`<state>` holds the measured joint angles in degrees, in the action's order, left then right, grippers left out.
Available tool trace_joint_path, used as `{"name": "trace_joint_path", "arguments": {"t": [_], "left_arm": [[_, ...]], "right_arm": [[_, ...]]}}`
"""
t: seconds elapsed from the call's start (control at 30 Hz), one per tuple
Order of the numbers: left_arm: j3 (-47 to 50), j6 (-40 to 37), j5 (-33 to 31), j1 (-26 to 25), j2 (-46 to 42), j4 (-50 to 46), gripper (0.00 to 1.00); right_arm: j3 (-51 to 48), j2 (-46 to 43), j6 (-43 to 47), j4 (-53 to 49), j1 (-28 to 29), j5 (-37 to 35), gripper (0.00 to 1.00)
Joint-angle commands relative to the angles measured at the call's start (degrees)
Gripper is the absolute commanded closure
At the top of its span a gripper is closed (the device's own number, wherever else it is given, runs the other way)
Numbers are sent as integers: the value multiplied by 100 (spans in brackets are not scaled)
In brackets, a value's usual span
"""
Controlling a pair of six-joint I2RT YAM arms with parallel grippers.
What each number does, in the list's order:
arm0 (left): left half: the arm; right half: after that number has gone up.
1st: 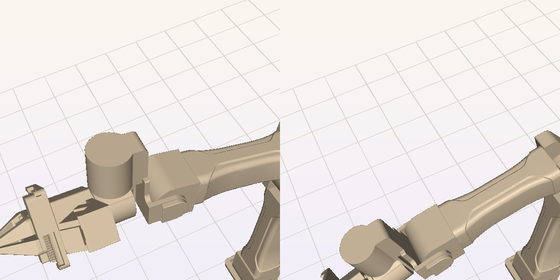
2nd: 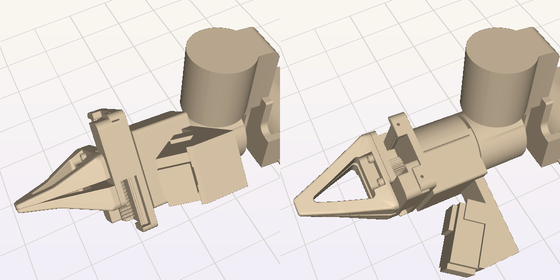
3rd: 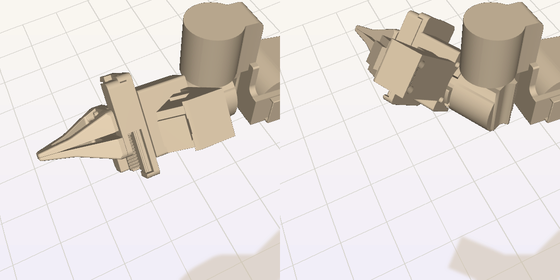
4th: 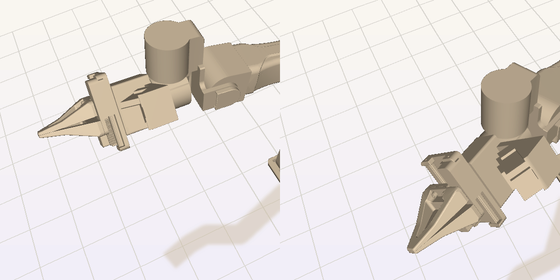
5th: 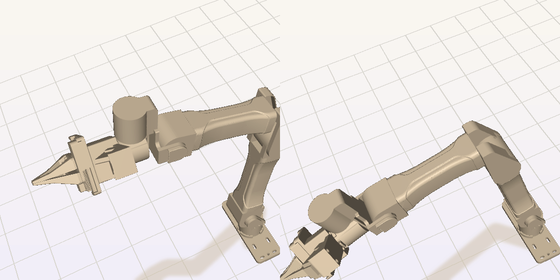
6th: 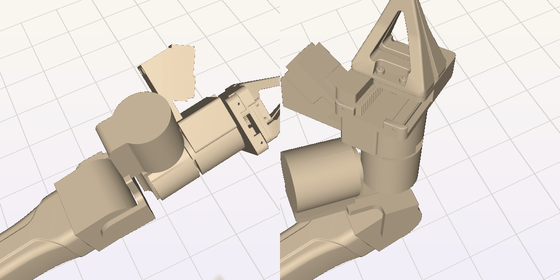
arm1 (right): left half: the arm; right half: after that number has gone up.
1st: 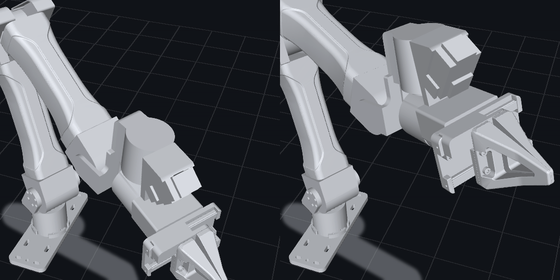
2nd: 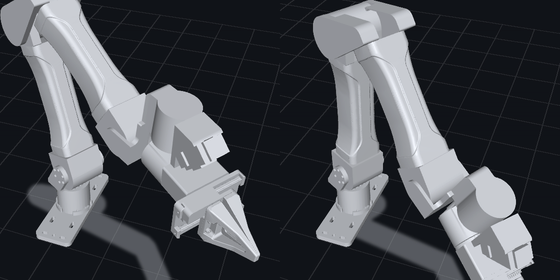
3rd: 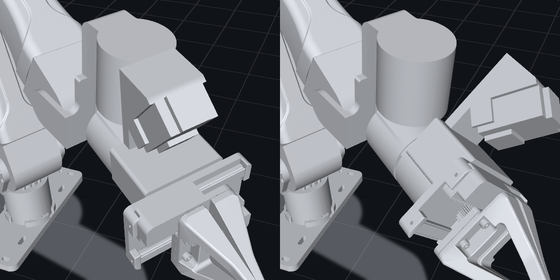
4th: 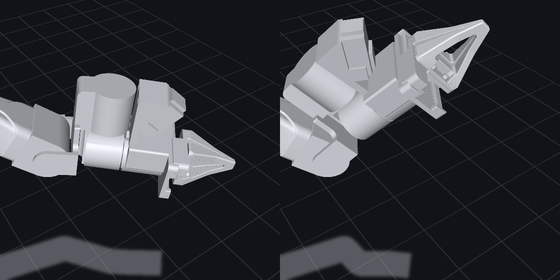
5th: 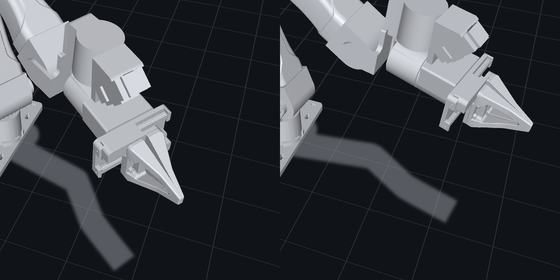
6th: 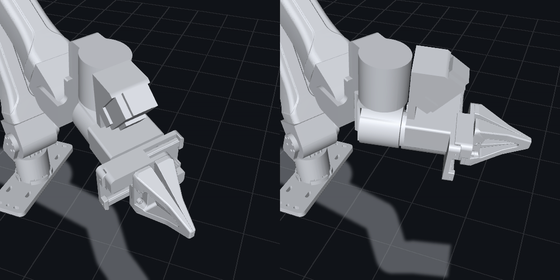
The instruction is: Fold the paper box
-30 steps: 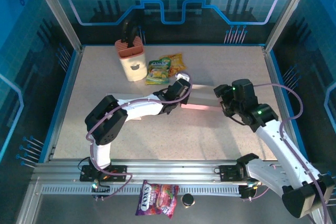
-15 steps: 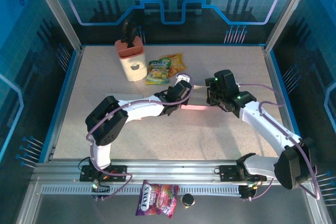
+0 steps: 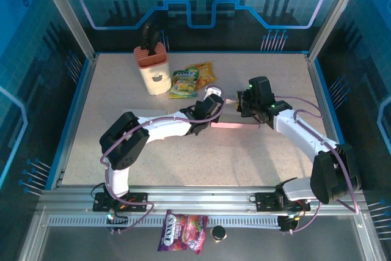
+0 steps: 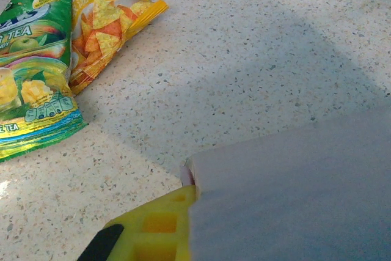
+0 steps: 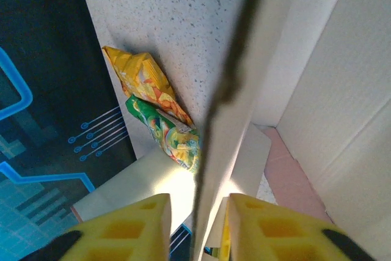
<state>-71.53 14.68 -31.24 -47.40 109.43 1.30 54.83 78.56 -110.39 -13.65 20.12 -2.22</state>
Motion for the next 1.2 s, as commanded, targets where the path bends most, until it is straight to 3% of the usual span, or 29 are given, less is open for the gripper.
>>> {"name": "trace_joint_path", "arguments": {"t": [0.0,0.17,0.37,0.57,0.7,0.93,1.0,1.17], "left_arm": [[-132,-65,-127,-42,-44,-182,100],[-195,-79,-117,-45,-74,-347,98],[-180,235,31,-35,-343,-697,79],[129,799,662,-34,-969,-1105,63],[519,1284,1286,-47,-1520,-1376,61],[1156,1974,1600,-26,-2578,-1839,57],[1079,2056,1953,119,-2620,-1912,55],[713,2693,3565,792,-2017,-1861,54]], "right_arm": [[173,-8,-53,36,-58,221,76],[-61,-69,-73,137,-65,488,90],[-626,-346,-145,261,-61,564,100],[-926,-548,-79,273,-39,584,100],[-1159,-606,-39,413,-13,643,100],[-1572,-730,76,553,70,696,100],[-1662,-757,124,570,75,705,100],[-1826,-752,271,651,93,760,100]]}}
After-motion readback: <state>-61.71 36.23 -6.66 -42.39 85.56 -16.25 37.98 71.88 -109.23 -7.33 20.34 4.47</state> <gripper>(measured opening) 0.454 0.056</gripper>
